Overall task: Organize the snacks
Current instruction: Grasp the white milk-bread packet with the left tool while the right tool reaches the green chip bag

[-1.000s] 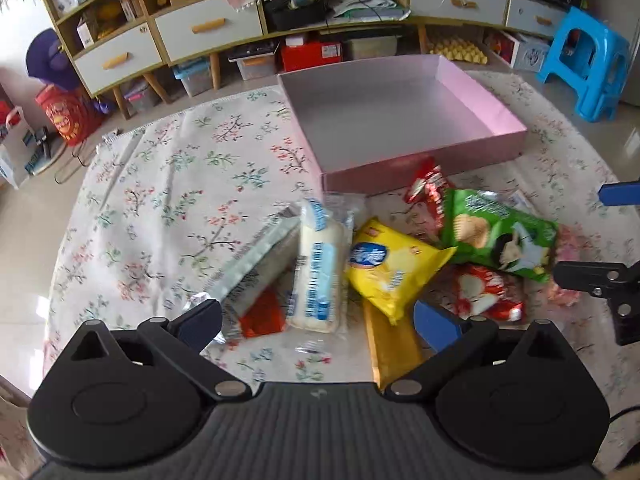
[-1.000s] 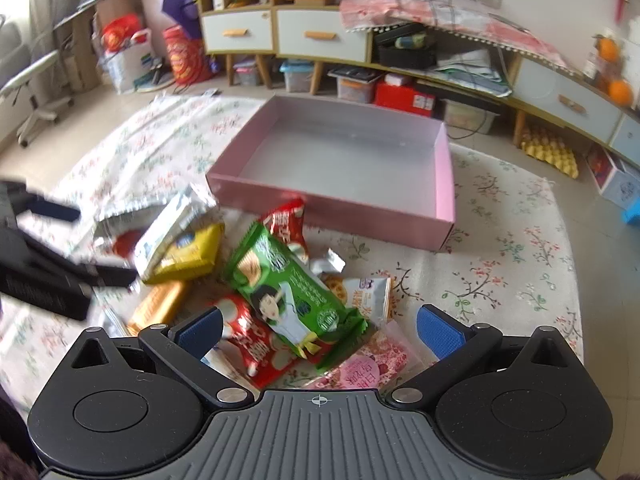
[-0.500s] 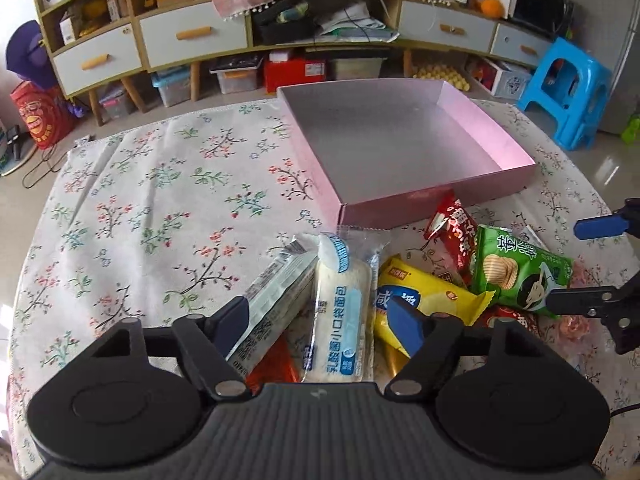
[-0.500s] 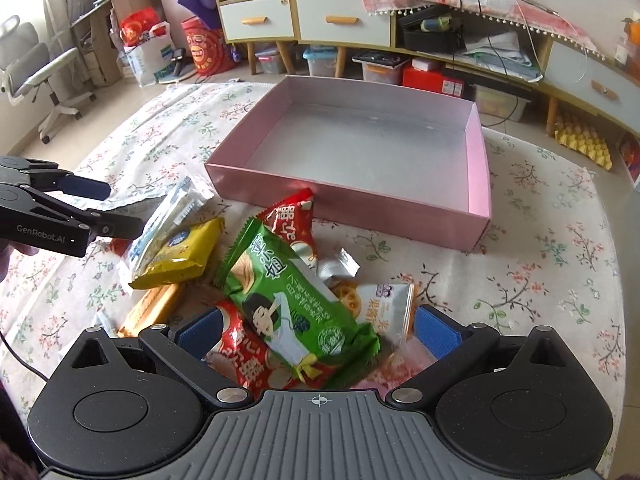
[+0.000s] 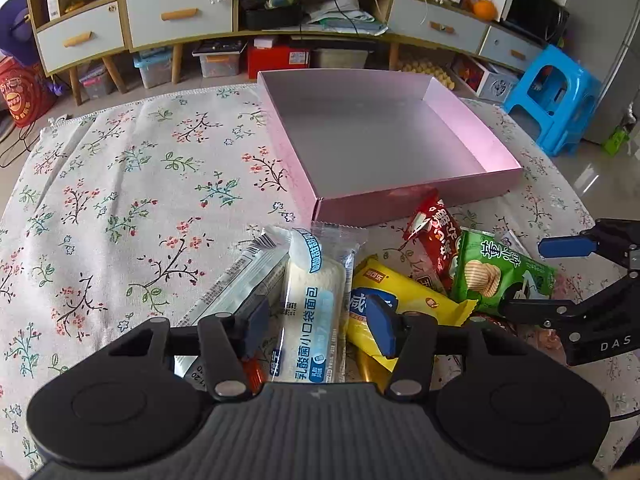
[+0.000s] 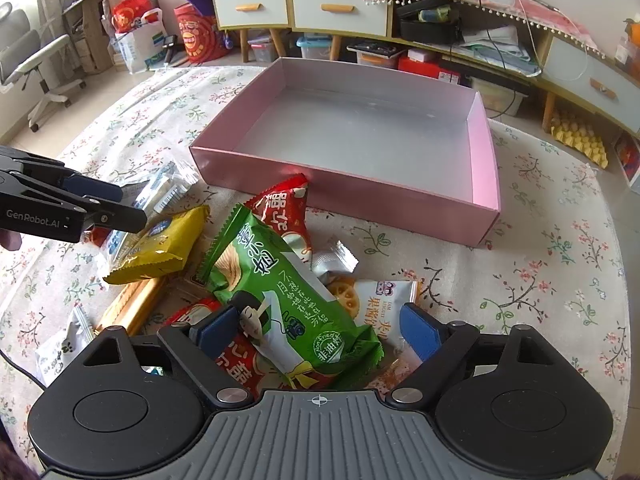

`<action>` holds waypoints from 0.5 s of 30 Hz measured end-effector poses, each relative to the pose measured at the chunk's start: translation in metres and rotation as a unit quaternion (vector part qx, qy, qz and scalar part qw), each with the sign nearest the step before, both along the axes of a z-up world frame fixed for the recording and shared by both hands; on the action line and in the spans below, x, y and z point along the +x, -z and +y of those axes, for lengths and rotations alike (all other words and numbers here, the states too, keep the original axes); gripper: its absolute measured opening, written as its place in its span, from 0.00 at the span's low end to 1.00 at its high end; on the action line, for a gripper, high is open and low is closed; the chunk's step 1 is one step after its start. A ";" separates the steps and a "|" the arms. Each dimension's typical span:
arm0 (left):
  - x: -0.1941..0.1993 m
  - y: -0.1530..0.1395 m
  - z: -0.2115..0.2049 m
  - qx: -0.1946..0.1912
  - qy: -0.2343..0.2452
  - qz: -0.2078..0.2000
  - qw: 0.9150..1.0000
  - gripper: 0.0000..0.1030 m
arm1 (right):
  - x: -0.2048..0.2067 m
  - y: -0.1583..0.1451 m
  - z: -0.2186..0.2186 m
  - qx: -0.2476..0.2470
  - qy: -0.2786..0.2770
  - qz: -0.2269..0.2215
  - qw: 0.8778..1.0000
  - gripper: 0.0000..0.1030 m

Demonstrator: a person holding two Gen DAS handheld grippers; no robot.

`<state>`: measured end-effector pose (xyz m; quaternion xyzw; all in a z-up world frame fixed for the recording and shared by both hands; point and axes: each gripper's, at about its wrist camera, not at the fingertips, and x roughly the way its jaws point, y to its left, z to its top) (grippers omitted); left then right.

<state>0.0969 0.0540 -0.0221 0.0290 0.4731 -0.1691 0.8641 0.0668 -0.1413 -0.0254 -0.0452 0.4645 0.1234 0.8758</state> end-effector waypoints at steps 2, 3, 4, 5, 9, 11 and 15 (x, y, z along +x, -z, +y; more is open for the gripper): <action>0.001 0.002 0.000 0.000 -0.002 0.004 1.000 0.48 | 0.000 0.000 0.000 0.002 -0.001 -0.001 1.000 0.82; 0.002 0.003 0.000 0.002 -0.004 0.007 1.000 0.48 | 0.000 0.000 0.000 0.004 -0.003 -0.001 1.000 0.80; 0.003 0.005 0.000 0.005 -0.008 0.010 1.000 0.48 | 0.000 0.000 0.001 0.007 -0.004 0.000 1.000 0.80; 0.004 0.007 0.001 0.007 -0.010 0.014 1.000 0.47 | 0.000 0.000 0.001 0.009 -0.005 0.001 1.000 0.77; 0.009 0.011 0.005 -0.008 -0.029 0.032 0.999 0.46 | 0.000 0.000 0.004 0.009 -0.007 0.002 1.000 0.75; 0.010 0.011 0.007 -0.014 -0.033 0.034 0.999 0.46 | 0.000 0.001 0.004 0.010 -0.006 0.002 1.000 0.75; 0.010 0.014 0.011 -0.027 -0.038 0.040 0.998 0.46 | 0.001 0.002 0.004 0.012 -0.003 0.001 1.000 0.75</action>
